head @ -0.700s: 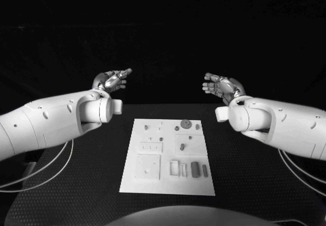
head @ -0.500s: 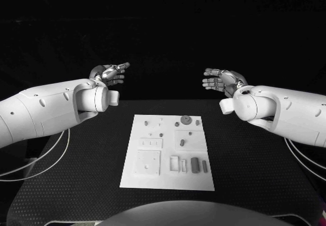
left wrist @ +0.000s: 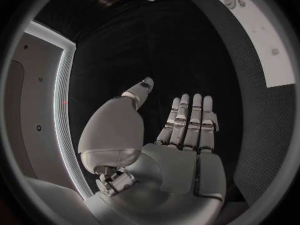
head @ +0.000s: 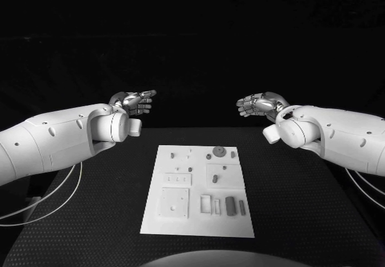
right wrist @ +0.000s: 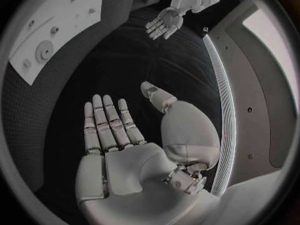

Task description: Assemble the parts on the task board

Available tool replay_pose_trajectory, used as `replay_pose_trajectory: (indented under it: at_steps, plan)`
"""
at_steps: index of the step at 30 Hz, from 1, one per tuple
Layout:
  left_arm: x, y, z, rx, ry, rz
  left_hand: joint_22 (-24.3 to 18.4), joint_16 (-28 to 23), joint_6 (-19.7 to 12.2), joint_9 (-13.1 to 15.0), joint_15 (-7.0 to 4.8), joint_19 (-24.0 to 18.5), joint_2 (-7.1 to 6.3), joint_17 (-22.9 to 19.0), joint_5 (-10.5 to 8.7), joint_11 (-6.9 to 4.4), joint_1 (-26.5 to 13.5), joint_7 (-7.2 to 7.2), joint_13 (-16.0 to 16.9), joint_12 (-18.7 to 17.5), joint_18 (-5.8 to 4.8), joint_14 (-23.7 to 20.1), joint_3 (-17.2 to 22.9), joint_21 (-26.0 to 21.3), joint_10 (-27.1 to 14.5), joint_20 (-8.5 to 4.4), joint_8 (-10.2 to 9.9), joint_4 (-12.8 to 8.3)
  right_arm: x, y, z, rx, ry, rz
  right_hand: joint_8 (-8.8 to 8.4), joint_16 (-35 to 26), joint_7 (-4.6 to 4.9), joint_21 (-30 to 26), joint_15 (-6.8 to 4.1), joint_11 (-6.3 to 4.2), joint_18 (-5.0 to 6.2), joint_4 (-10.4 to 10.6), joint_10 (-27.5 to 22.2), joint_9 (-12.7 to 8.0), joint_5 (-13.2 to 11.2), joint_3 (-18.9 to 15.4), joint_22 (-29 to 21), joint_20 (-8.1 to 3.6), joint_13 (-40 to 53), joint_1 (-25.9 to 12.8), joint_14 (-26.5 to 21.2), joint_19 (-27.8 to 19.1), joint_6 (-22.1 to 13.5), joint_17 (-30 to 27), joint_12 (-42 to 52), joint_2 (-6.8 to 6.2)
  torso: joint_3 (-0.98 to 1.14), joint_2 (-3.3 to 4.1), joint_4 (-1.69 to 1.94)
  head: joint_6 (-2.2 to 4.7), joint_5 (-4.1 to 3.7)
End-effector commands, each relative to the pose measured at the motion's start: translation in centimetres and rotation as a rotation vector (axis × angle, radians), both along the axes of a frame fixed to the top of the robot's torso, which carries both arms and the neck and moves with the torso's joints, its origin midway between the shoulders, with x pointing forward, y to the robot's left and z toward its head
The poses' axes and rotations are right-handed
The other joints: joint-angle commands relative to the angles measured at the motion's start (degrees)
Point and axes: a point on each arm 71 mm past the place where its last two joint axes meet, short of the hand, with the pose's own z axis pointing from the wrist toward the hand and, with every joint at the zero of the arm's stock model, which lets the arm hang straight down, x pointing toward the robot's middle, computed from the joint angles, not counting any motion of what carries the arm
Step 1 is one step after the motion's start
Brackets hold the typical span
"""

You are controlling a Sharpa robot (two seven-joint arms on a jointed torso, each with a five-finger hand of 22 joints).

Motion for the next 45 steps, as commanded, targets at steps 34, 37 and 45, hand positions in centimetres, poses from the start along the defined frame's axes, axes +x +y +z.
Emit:
replay_pose_trajectory:
  at_steps: [34, 37, 45]
  plan:
    - [-1.7, -2.5, 0.6, -0.027, -0.015, -0.226, 1.27, 6.44, 12.74, 0.74, -2.88, 10.30, 4.23, 6.85, 2.91, -0.18, 0.67, 1.19, 2.25, 1.05, 1.12, 18.59, 0.99, 9.97, 17.32, -4.16, -1.28, -12.02, 1.2, 5.8, -1.0, -0.930, -0.410, 0.455, 1.56, 20.86, 0.01, 13.28, -13.41, -6.97, 8.79, -5.06, 18.52, -0.50, 0.32, 0.22, 1.53, -7.99, 0.33, 8.64, 34.61, 41.65, 14.73, 17.43, 0.50, -2.89, -0.10, 4.56, 4.01, 3.89, -2.94]
    - [-1.8, -2.6, 0.6, -0.029, -0.013, -0.231, 1.27, 6.41, 12.74, 0.75, -2.87, 10.30, 4.24, 6.88, 2.91, -0.17, 0.56, 1.20, 2.25, 0.97, 1.13, 18.60, 1.00, 9.99, 17.28, -4.15, -1.32, -12.00, 1.1, 6.1, -1.3, -0.951, -0.419, 0.472, 1.32, 22.59, -0.04, 14.55, -13.52, -7.05, 8.79, -5.07, 18.83, -0.58, 0.22, 0.10, 1.59, -8.48, 0.31, 8.76, 34.61, 42.31, 14.98, 19.01, 0.13, -3.01, -0.23, 5.20, 4.53, 4.14, -3.29]
    - [-2.0, -2.8, 0.7, -0.036, -0.016, -0.242, 1.26, 6.31, 12.75, 0.80, -2.84, 10.29, 4.30, 6.97, 2.91, -0.01, 0.23, 1.17, 2.23, 0.70, 1.19, 18.61, 1.05, 10.07, 17.13, -4.11, -1.43, -11.97, 0.9, 6.7, -1.8, -0.993, -0.431, 0.503, 0.79, 27.21, -0.58, 18.99, -13.55, -7.08, 8.79, -5.06, 18.98, -0.71, 0.18, -0.28, 1.71, -9.73, 0.18, 8.97, 35.58, 43.84, 15.33, 22.12, -0.62, -3.39, -0.66, 6.79, 5.38, 4.59, -4.36]
